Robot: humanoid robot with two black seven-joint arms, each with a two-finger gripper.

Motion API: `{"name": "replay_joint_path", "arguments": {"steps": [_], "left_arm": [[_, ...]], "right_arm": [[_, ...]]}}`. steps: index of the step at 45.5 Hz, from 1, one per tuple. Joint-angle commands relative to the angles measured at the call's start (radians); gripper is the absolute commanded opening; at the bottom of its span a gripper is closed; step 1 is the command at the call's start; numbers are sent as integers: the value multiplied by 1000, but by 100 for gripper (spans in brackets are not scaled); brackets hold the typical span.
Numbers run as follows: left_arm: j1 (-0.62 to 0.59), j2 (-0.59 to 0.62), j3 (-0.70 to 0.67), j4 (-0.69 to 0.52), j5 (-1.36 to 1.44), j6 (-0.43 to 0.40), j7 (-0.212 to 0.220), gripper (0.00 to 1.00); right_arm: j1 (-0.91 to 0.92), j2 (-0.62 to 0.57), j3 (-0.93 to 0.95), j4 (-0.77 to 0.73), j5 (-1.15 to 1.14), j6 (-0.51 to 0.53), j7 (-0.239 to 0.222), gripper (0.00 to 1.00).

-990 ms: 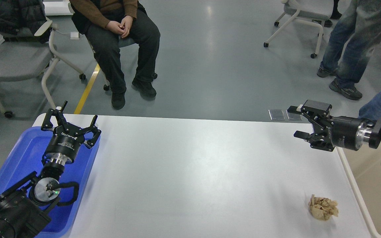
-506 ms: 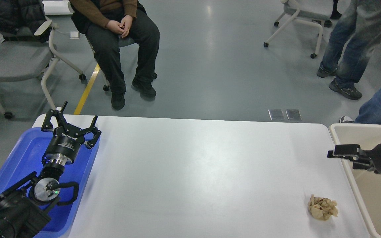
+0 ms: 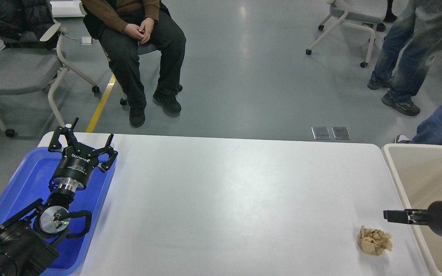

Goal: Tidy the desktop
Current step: 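Lower the right gripper down onto the crumpled tan scrap, then close the right gripper around the crumpled tan scrap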

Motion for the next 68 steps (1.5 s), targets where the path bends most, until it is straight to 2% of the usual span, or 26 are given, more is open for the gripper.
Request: {"name": "replay_joint_path", "arguments": {"steps": [1,68], "left_arm": [[0,0,0,0,0,0,0,100],[0,0,2,0,-1,0,0,100]], "right_arm": [[-10,40,-53,1,-28,-55,2,98],[-123,186,-54,-92,6,-109,4,100]]}}
